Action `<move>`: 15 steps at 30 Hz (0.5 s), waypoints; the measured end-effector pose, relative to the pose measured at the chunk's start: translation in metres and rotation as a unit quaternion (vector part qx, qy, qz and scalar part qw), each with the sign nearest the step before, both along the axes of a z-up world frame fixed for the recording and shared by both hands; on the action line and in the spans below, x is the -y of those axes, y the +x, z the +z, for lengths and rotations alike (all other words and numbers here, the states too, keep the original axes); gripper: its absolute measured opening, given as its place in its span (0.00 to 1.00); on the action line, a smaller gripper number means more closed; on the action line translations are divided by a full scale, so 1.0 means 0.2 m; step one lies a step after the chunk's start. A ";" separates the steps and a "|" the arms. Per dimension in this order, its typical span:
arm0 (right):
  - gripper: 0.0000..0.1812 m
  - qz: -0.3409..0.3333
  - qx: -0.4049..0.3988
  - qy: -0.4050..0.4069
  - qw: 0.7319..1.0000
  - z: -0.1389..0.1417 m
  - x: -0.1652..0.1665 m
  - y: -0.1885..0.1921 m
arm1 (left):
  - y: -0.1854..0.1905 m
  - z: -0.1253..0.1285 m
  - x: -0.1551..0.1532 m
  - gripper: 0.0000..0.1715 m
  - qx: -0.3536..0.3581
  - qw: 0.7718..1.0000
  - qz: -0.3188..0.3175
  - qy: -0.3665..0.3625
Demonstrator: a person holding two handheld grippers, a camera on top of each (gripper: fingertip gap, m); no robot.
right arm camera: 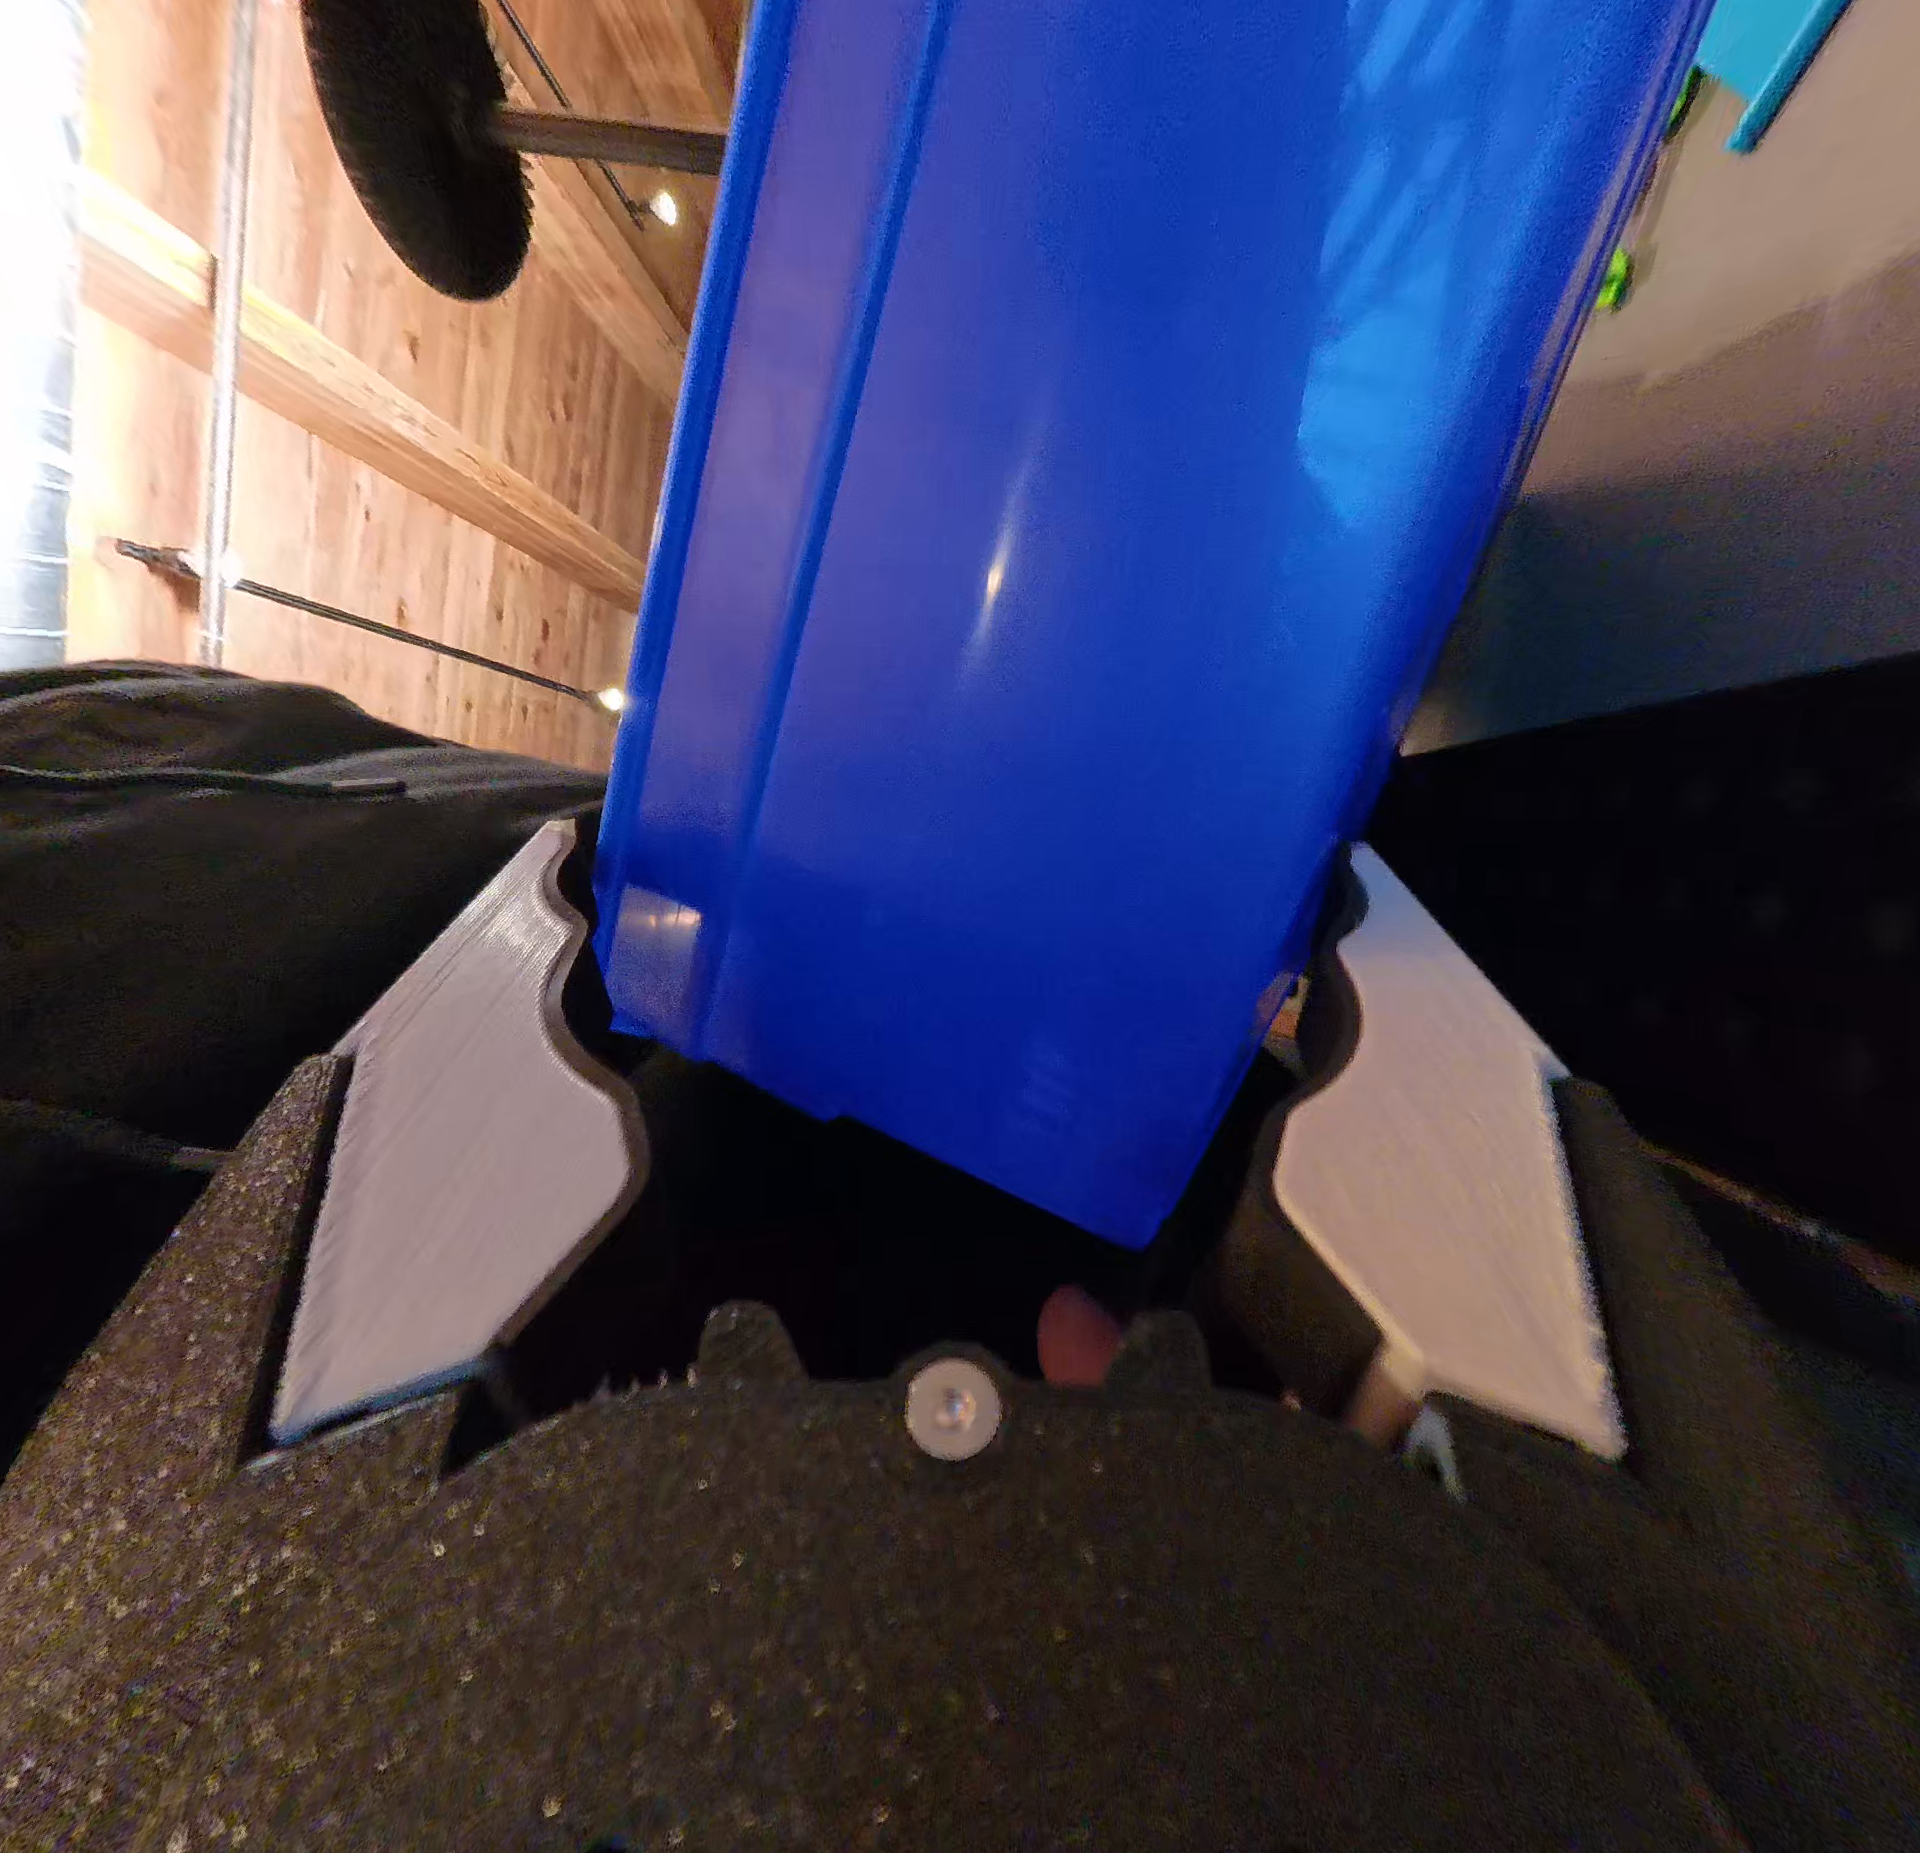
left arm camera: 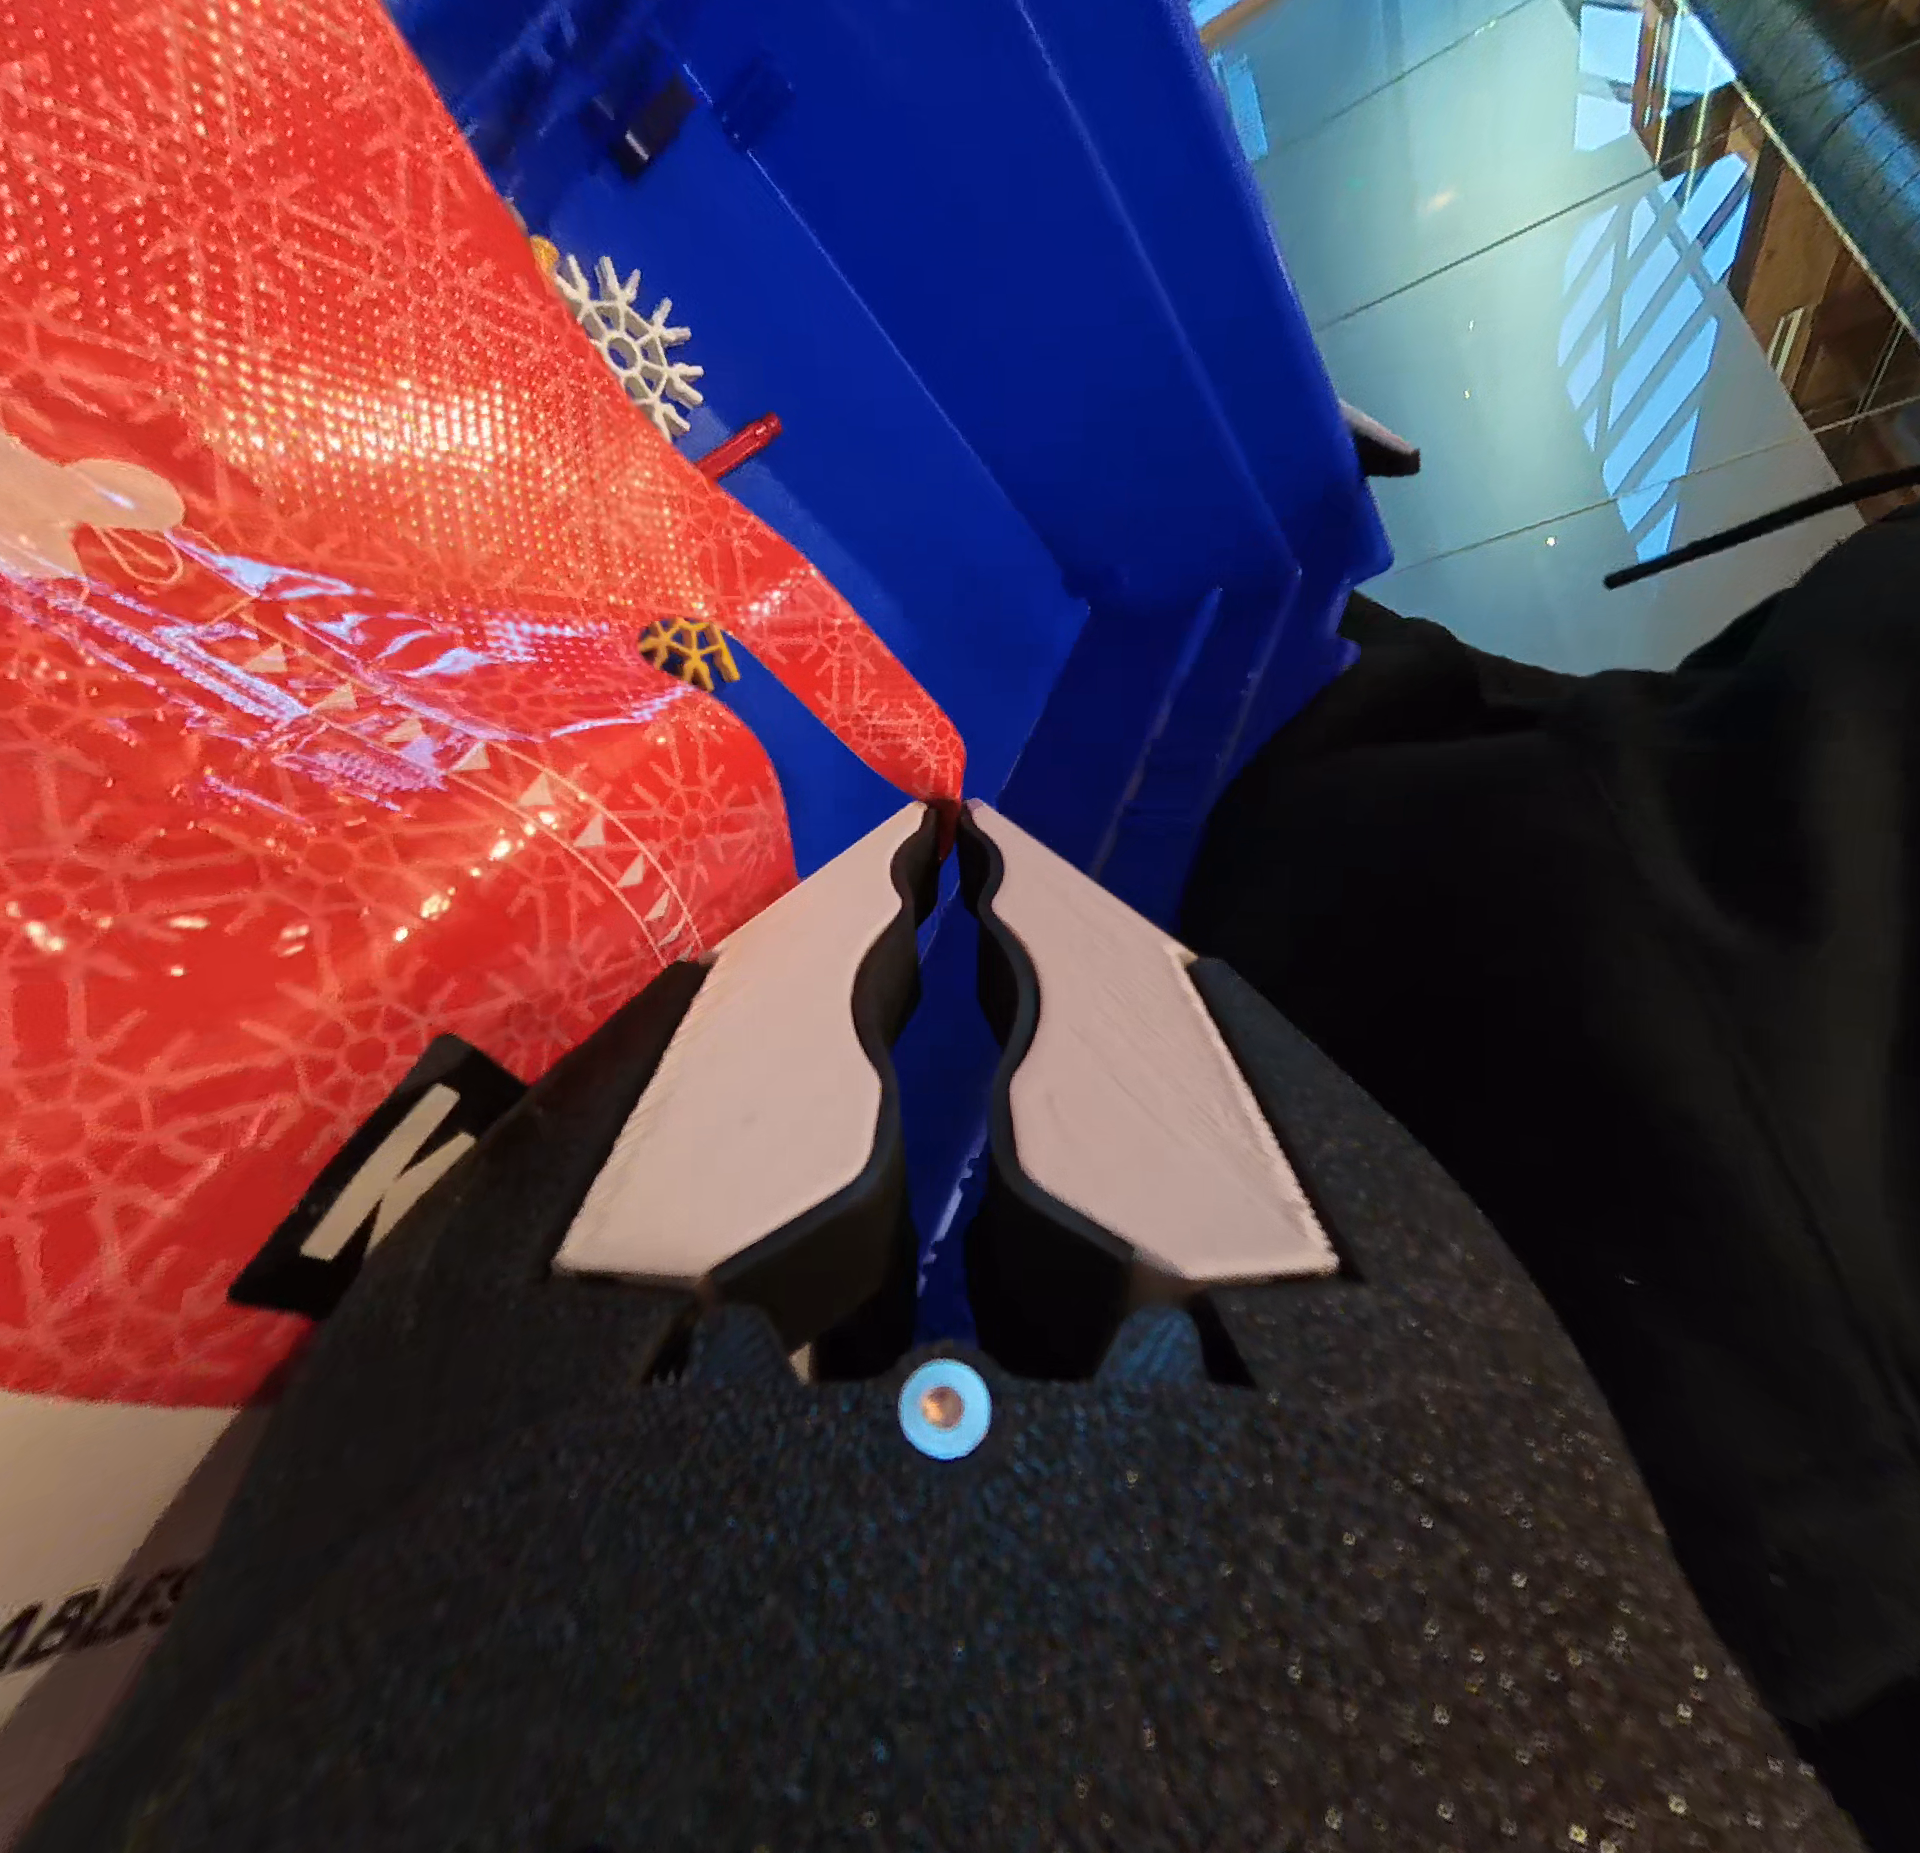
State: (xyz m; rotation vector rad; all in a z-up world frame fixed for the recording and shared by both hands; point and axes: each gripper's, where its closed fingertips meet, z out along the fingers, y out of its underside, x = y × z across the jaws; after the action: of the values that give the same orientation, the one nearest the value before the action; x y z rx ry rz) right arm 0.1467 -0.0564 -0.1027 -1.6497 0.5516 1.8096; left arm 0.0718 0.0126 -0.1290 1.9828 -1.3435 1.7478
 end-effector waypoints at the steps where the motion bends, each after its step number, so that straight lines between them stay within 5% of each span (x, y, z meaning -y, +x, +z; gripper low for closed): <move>1: 0.74 -0.007 -0.004 0.005 1.000 0.00 -0.02 0.02 | 0.01 -0.01 -0.01 0.00 0.000 1.000 0.006 -0.001; 9: 0.76 -0.091 -0.080 0.017 0.992 -0.10 -0.12 0.21 | 0.06 -0.04 -0.05 0.00 0.005 0.999 0.035 -0.015; 15: 0.77 -0.129 0.012 -0.036 0.991 -0.25 -0.09 0.31 | 0.11 -0.06 -0.05 0.00 0.007 0.999 0.039 -0.010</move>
State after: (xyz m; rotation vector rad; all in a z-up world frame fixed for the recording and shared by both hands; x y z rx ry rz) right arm 0.2078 -0.0389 -0.1522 -1.5636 0.7886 1.5968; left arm 0.0943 0.0221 -0.1415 2.0413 -1.2635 1.8043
